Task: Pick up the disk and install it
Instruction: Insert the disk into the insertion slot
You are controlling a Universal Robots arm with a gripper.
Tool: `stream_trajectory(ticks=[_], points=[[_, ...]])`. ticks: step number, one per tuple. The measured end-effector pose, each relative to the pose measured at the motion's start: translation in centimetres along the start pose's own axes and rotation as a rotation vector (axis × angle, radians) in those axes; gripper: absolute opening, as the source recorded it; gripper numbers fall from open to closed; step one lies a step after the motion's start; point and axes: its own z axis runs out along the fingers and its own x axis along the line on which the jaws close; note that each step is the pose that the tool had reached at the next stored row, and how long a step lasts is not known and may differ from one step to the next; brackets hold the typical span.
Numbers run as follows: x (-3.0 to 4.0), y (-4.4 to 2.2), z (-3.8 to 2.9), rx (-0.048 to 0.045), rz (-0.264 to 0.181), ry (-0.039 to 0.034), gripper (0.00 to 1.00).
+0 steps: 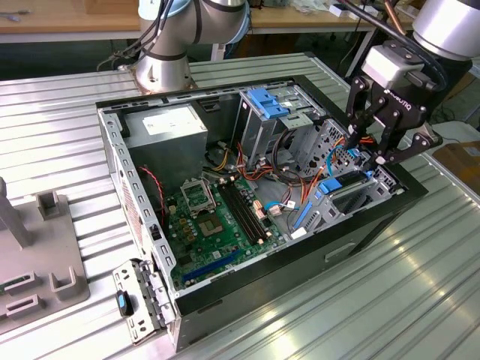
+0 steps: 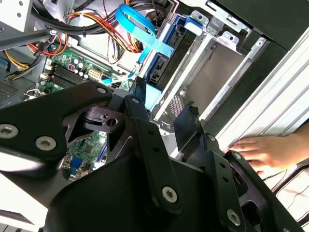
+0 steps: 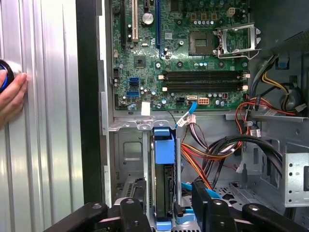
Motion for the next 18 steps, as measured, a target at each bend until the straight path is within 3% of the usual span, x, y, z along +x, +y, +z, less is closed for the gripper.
stream_trajectory(ticks=[2,5,8,12,14,18], points=[[0.00,0.00,0.16,0.0000,0.000,-0.0004,0.50],[0.01,0.02,0.93,0.0000,0.000,0.0001,0.50],[0.01,-0.01,1.14,0.0000,0.000,-0.0001,0.50],[-0.02,0.00,2.32,0.0000,0.000,0.0003,0.50],[-0.40,0.00,2.39,0.0000,-0.001,0.0002,0.50],[-0.49,0.01,2.45,0.0000,0.000,0.0002,0.50]])
